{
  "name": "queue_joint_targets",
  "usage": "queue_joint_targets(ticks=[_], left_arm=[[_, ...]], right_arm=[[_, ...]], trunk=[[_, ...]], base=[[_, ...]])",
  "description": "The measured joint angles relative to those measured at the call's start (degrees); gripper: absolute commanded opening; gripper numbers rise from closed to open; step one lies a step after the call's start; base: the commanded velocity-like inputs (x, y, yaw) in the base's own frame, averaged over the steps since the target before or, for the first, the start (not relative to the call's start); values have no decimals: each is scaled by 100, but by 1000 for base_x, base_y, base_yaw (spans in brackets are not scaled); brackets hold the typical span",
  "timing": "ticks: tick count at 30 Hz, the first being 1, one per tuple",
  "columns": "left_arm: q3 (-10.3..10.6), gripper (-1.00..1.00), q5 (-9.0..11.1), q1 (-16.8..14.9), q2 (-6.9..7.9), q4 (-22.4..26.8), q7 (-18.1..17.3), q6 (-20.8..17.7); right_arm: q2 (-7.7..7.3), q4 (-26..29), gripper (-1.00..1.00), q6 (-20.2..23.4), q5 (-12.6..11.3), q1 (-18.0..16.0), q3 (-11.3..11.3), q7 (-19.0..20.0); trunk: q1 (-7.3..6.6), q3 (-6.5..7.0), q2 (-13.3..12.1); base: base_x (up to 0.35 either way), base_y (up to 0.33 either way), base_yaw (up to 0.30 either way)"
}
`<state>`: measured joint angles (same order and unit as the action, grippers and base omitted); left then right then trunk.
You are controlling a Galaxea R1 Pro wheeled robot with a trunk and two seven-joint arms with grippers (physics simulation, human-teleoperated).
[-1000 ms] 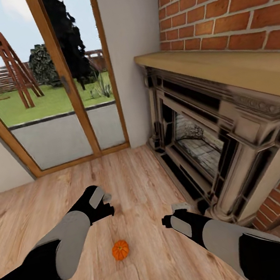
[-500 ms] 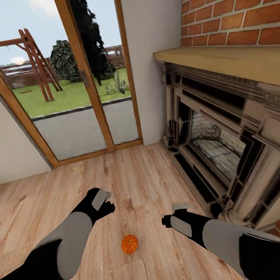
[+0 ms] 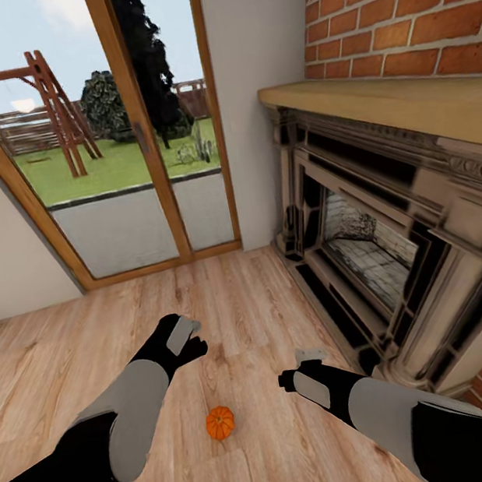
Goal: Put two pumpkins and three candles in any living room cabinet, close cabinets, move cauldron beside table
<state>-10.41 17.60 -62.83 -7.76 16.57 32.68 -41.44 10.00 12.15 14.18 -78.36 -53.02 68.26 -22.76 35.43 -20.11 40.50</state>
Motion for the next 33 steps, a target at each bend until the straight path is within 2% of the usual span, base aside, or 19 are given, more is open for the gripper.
queue_joint_targets(ticks=[5, 21, 28, 29, 32, 33], left_arm=[[14, 100, -9, 1, -5, 86, 14, -57], [12, 100, -16, 1, 15, 108, 29, -85], [26, 100, -27, 0, 11, 786, 56, -1145], [34, 100, -61, -5, 7, 919, 65, -1314], [40, 100, -212, -16, 3, 1062, 67, -1477], [41, 100, -379, -48, 1, 1114, 54, -1543]], right_arm=[[0, 1, 100, -2, -2, 0, 2, 1], [0, 1, 100, 6, -3, -1, 3, 3], [0, 1, 100, 6, -3, -1, 4, 3], [0, 1, 100, 6, -3, -1, 4, 3], [0, 2, 100, 6, -3, -1, 3, 3], [0, 5, 100, 7, -3, -1, 4, 3]], trunk=[[110, -75, 201], [462, -361, 843], [616, -487, 1125], [638, -505, 1165], [704, -559, 1285], [726, -577, 1325]], base=[[0, 0, -133], [0, 0, -5], [0, 0, 0], [0, 0, 0], [0, 0, 0], [0, 0, 0]])
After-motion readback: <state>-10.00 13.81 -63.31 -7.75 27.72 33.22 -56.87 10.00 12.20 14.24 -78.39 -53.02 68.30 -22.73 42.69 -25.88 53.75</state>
